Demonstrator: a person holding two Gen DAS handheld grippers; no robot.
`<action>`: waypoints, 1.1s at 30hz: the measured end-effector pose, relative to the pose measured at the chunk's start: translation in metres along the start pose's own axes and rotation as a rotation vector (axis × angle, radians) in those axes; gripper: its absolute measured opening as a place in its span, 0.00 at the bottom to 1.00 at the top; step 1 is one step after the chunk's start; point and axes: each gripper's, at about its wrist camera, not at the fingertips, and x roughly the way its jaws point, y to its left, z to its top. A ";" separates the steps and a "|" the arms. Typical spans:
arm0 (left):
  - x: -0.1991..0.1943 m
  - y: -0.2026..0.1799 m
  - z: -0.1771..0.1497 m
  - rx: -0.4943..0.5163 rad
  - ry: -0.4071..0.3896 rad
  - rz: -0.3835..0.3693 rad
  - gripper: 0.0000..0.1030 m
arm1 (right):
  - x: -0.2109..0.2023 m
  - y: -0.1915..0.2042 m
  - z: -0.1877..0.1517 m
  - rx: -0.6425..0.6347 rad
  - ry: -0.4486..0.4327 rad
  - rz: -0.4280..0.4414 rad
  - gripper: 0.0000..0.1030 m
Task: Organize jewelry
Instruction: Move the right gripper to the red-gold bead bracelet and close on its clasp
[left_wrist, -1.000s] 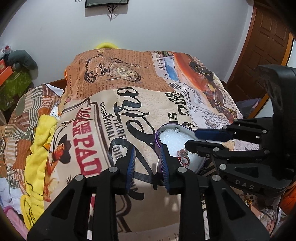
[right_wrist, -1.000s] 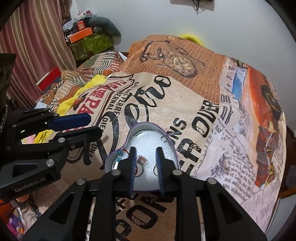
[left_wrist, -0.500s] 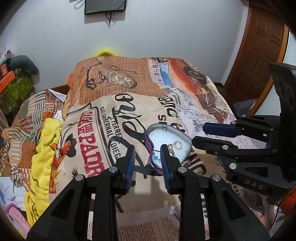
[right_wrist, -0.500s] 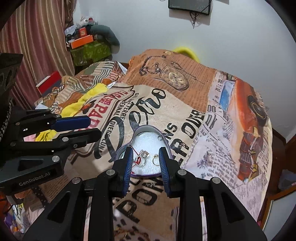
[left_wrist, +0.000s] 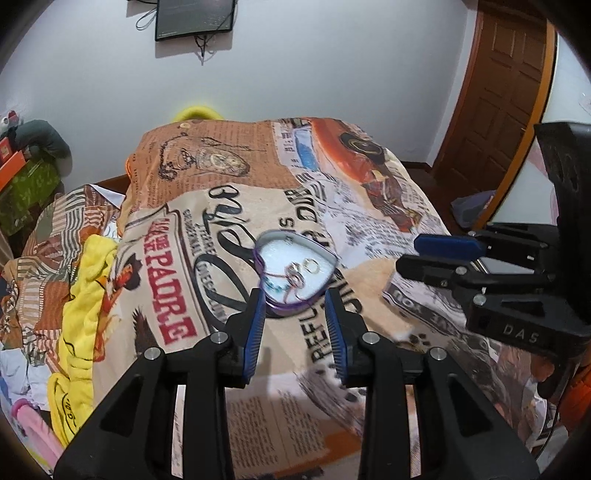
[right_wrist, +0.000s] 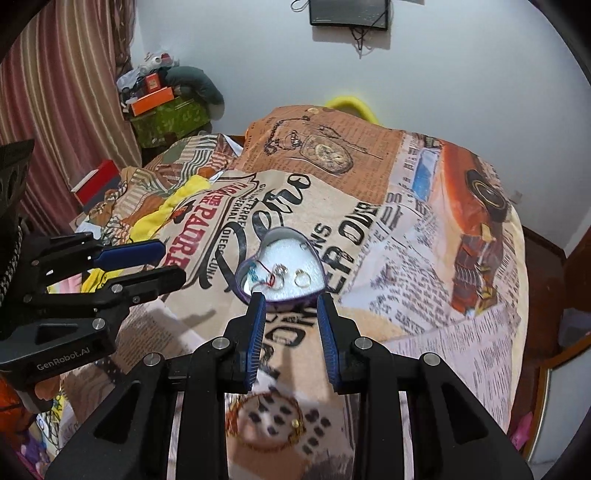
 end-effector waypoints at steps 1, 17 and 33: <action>0.000 -0.003 -0.003 0.004 0.005 -0.004 0.31 | -0.002 -0.001 -0.003 0.004 -0.001 -0.003 0.25; 0.020 -0.027 -0.054 0.046 0.126 -0.042 0.31 | 0.001 -0.021 -0.052 0.082 0.081 0.021 0.25; 0.021 -0.032 -0.077 0.062 0.143 -0.080 0.31 | 0.027 -0.015 -0.091 0.051 0.158 0.059 0.22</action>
